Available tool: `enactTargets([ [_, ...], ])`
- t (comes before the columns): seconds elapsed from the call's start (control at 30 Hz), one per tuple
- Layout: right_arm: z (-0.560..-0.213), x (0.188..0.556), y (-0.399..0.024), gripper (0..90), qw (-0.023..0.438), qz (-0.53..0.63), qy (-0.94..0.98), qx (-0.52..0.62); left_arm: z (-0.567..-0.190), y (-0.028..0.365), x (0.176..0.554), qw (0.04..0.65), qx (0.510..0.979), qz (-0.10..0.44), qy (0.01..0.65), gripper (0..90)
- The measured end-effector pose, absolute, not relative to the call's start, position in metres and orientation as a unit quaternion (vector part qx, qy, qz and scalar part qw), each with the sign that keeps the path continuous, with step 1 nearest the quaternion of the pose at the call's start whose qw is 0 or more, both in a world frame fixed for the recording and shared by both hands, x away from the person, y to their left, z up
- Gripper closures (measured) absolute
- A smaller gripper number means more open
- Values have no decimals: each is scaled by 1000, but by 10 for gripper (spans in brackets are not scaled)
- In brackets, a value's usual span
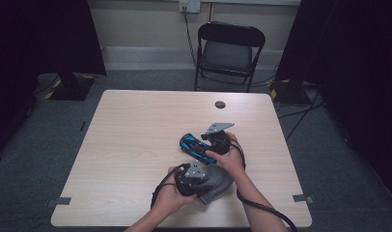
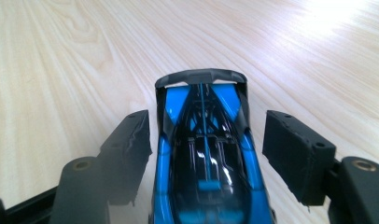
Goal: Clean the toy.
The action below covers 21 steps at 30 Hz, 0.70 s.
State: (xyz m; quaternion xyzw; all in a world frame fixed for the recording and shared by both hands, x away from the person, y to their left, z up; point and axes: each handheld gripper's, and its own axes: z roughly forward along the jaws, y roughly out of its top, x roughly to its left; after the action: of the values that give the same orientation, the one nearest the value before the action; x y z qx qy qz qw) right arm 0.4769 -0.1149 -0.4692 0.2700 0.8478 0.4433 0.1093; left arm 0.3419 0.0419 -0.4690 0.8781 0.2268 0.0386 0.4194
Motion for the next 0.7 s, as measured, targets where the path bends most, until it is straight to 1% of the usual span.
enactTargets([
  [0.13, -462, 474, -135, 344, 110, 443, 846, 275, -470, 40, 342, 422, 877, 41, 226, 728],
  [0.3, -457, 465, -162, 309, 126, 438, 843, 287, -471, 37, 345, 428, 873, 45, 231, 720],
  [0.37, -456, 461, -170, 306, 126, 437, 844, 285, -472, 33, 346, 428, 873, 48, 228, 718],
  [0.47, -457, 456, -181, 278, 127, 433, 842, 296, -475, 28, 347, 424, 875, 45, 228, 715],
  [0.7, -457, 445, -206, 261, 142, 416, 833, 337, -478, 18, 353, 419, 877, 54, 227, 711],
])
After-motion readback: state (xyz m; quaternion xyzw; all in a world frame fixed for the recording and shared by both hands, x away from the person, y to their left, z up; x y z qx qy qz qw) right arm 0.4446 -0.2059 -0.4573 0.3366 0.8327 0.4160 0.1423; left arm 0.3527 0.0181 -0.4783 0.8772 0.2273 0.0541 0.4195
